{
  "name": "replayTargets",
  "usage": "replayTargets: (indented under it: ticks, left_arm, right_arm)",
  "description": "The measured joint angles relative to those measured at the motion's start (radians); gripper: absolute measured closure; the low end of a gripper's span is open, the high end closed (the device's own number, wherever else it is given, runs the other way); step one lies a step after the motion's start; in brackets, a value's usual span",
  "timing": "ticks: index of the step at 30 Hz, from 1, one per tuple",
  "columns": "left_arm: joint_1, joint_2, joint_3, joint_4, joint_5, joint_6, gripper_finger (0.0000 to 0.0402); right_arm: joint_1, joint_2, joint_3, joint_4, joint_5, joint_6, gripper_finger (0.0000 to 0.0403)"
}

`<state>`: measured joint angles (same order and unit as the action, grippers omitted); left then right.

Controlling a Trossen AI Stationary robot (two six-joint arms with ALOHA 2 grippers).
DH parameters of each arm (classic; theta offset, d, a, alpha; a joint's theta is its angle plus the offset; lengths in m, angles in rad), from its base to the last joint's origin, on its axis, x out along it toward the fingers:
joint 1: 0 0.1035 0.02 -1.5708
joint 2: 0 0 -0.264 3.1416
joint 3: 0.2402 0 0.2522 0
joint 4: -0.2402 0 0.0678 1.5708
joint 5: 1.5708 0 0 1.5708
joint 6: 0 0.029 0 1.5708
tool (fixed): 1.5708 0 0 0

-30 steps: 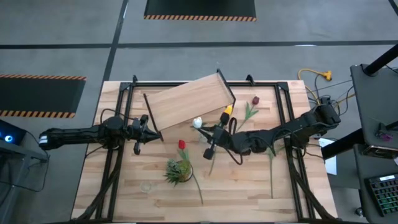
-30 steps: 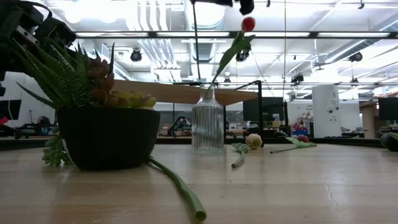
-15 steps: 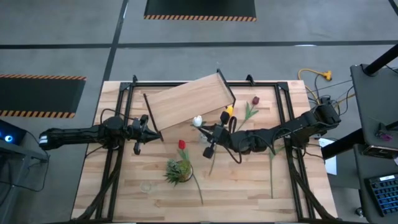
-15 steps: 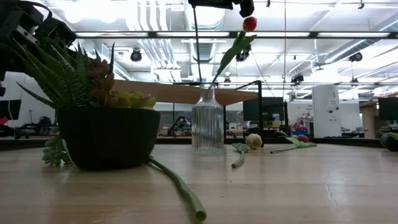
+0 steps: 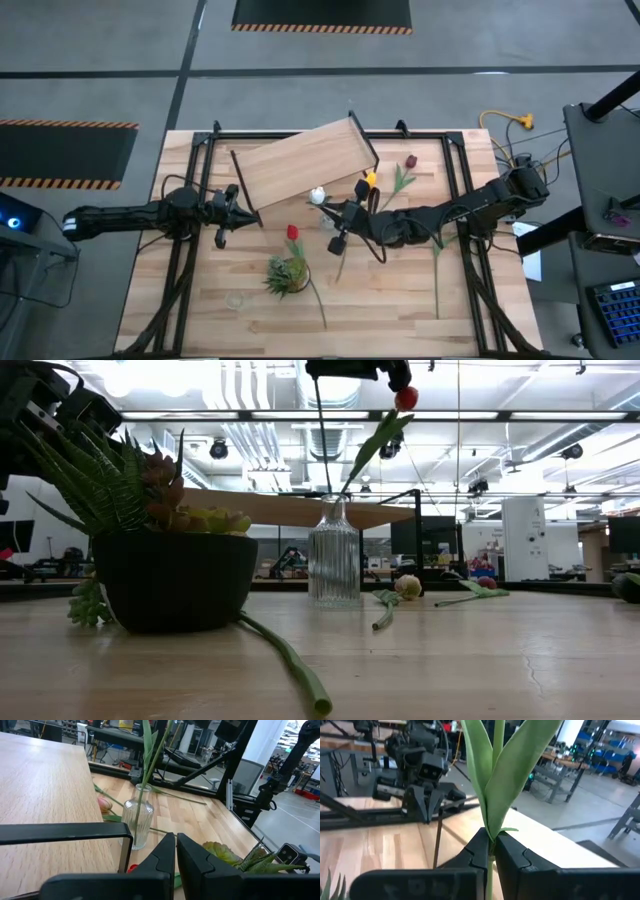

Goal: Pick and place flowers into a vace then onto a shelf
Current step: Put the white tulip into the top transparent vase

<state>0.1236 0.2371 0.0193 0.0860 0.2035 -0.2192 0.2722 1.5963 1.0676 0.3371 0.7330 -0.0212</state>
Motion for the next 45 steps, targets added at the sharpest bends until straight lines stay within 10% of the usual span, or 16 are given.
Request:
replayTargets:
  ticks: [45]
  left_arm:
    - [0.0,0.0,0.0,0.0,0.0,0.0,0.0401]
  right_arm:
    - [-0.011,0.117,-0.015,-0.05,-0.005,0.186,0.0383]
